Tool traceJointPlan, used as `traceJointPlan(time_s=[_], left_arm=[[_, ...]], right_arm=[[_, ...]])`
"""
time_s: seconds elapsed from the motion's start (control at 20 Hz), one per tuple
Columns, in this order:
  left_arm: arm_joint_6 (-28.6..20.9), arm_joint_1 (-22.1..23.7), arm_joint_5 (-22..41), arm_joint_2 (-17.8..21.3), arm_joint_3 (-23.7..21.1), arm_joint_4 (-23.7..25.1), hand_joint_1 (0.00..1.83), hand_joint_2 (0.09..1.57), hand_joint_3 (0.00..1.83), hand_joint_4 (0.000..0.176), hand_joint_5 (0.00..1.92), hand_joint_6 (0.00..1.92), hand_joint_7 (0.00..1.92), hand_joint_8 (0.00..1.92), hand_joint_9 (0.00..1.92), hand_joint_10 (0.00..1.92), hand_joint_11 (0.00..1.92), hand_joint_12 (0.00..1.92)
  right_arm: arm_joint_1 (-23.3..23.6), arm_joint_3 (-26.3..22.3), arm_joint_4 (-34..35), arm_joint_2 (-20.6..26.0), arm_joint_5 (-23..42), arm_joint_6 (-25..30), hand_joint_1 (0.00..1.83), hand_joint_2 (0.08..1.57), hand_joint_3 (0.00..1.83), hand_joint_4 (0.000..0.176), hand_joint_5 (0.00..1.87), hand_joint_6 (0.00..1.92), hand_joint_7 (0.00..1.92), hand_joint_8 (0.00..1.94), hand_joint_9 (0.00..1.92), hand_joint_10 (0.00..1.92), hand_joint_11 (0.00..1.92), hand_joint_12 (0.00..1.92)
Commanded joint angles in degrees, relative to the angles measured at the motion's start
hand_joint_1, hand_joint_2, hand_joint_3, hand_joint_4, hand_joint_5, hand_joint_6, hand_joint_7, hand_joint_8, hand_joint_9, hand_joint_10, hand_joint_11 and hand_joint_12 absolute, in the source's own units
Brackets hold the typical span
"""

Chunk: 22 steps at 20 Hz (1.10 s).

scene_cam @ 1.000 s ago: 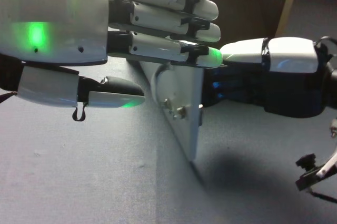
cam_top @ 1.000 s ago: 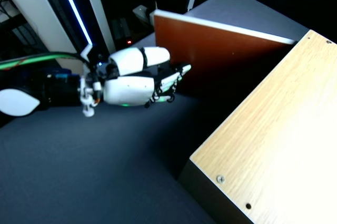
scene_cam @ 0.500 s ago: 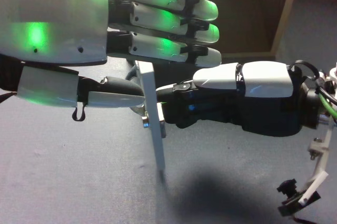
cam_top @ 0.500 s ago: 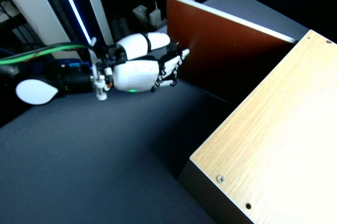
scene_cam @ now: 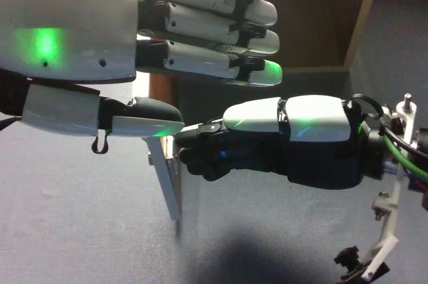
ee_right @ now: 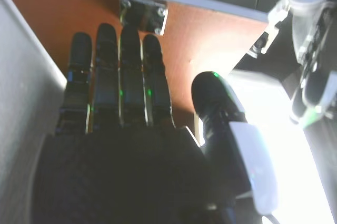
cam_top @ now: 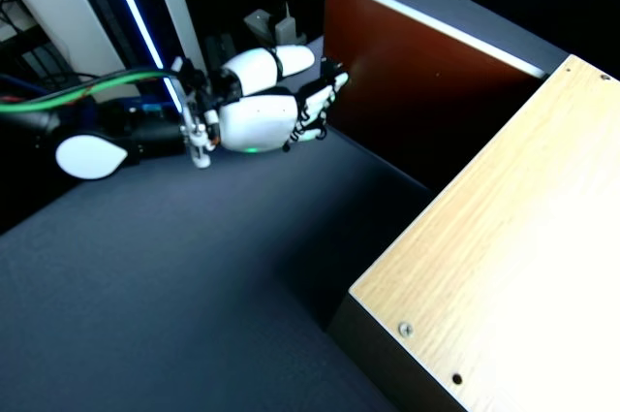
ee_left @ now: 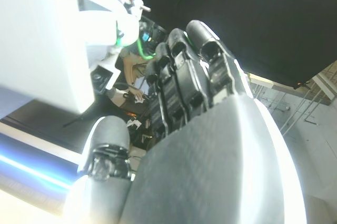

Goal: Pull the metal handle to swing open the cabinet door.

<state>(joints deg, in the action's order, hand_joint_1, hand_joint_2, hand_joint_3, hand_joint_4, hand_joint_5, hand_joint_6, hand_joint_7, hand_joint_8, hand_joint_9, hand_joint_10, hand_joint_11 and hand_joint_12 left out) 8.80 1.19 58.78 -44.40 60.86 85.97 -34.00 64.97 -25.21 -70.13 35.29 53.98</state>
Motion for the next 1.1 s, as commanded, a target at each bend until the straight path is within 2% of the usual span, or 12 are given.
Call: traceJointPlan(time_s=[0.0,1.05], left_arm=[[0.51,0.55,1.44,0.38,-0.02,-5.57,0.00,1.57,0.10,0.000,0.36,0.00,0.40,0.00,0.39,0.00,0.00,0.88],[0.51,0.55,1.44,0.38,-0.02,-5.56,0.00,1.57,0.10,0.000,0.36,0.00,0.40,0.00,0.38,0.00,0.00,0.87]], right_arm=[[0.19,-0.36,1.51,-0.24,6.77,0.21,0.00,1.57,0.11,0.000,0.51,0.00,0.54,0.00,0.49,0.00,0.04,1.05],[1.31,1.98,3.70,-5.00,5.75,-1.93,0.00,1.57,0.11,0.000,0.51,0.00,0.54,0.00,0.48,0.00,0.03,1.05]])
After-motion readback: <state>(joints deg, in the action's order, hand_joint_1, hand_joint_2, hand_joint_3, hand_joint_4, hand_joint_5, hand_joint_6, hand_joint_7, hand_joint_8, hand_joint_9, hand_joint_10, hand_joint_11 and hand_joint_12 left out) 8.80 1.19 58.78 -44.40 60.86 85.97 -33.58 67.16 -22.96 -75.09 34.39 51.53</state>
